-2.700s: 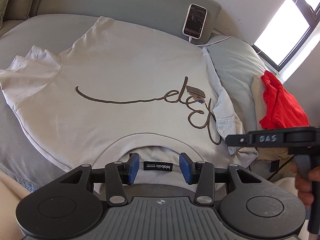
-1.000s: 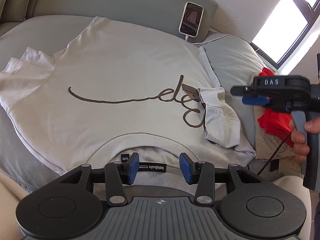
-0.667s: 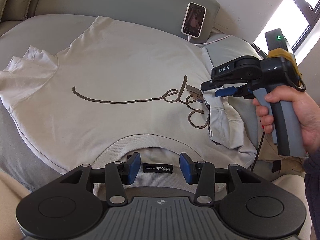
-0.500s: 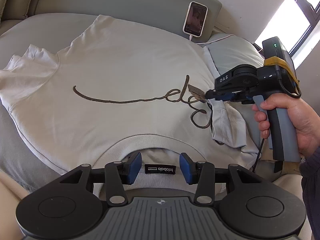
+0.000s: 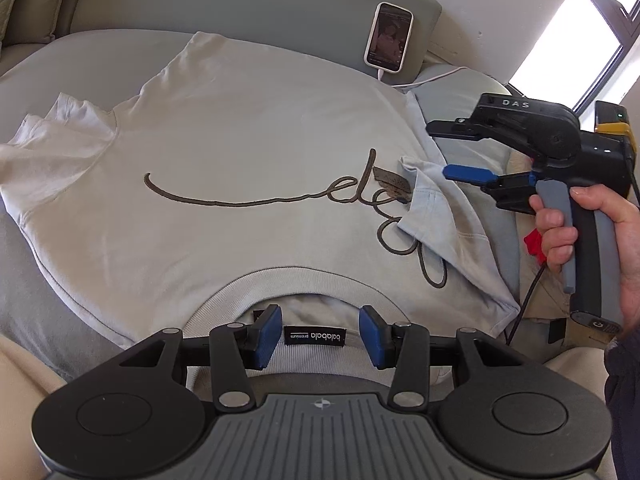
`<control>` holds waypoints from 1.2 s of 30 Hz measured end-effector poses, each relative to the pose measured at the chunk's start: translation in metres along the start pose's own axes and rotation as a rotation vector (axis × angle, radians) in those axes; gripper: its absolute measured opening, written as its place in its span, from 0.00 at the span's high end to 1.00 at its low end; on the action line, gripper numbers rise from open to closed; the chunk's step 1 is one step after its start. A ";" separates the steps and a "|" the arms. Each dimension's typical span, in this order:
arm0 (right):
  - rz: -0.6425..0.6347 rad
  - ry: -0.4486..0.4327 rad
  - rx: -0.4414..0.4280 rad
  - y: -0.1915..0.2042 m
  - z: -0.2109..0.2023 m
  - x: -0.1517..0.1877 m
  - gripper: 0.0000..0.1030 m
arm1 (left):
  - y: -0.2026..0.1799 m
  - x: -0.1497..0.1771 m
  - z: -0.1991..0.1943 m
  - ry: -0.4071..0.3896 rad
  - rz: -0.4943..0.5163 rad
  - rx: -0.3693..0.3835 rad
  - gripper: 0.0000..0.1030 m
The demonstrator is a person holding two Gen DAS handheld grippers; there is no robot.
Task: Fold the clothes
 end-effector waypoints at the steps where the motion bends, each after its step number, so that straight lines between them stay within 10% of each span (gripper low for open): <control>1: -0.007 -0.012 0.011 0.003 -0.006 0.001 0.46 | 0.000 0.000 -0.001 -0.002 -0.001 -0.007 0.59; 11: -0.533 0.093 0.108 0.061 -0.034 0.066 0.63 | -0.008 0.006 -0.016 -0.025 0.009 -0.046 0.59; 17: -0.568 0.134 0.153 0.059 -0.007 0.089 0.64 | -0.006 0.011 -0.027 -0.038 0.004 -0.060 0.58; 20: -0.530 0.096 0.190 0.055 -0.010 0.082 0.99 | -0.006 0.012 -0.031 -0.045 0.002 -0.067 0.58; 25: -0.498 -0.022 0.127 0.057 -0.041 0.076 0.99 | -0.005 0.013 -0.033 -0.053 0.001 -0.072 0.59; 29: -0.620 0.098 0.094 0.068 -0.033 0.095 0.96 | -0.008 0.016 -0.032 -0.045 0.004 -0.076 0.58; 33: -0.620 0.166 0.054 0.065 -0.037 0.106 0.66 | -0.006 0.018 -0.032 -0.046 0.011 -0.082 0.58; 36: -0.550 0.094 0.040 0.057 -0.067 0.102 0.63 | -0.003 0.017 -0.030 -0.044 -0.001 -0.092 0.58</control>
Point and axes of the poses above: each gripper's, at about its wrist camera, not at the fingertips, and z roughly the way its jaws point, y to its left, x to its underside, the point moved 3 cm from there along z, roughly the way its jaws point, and after that the axes turned 9 degrees about -z, right-handed, at the moved point
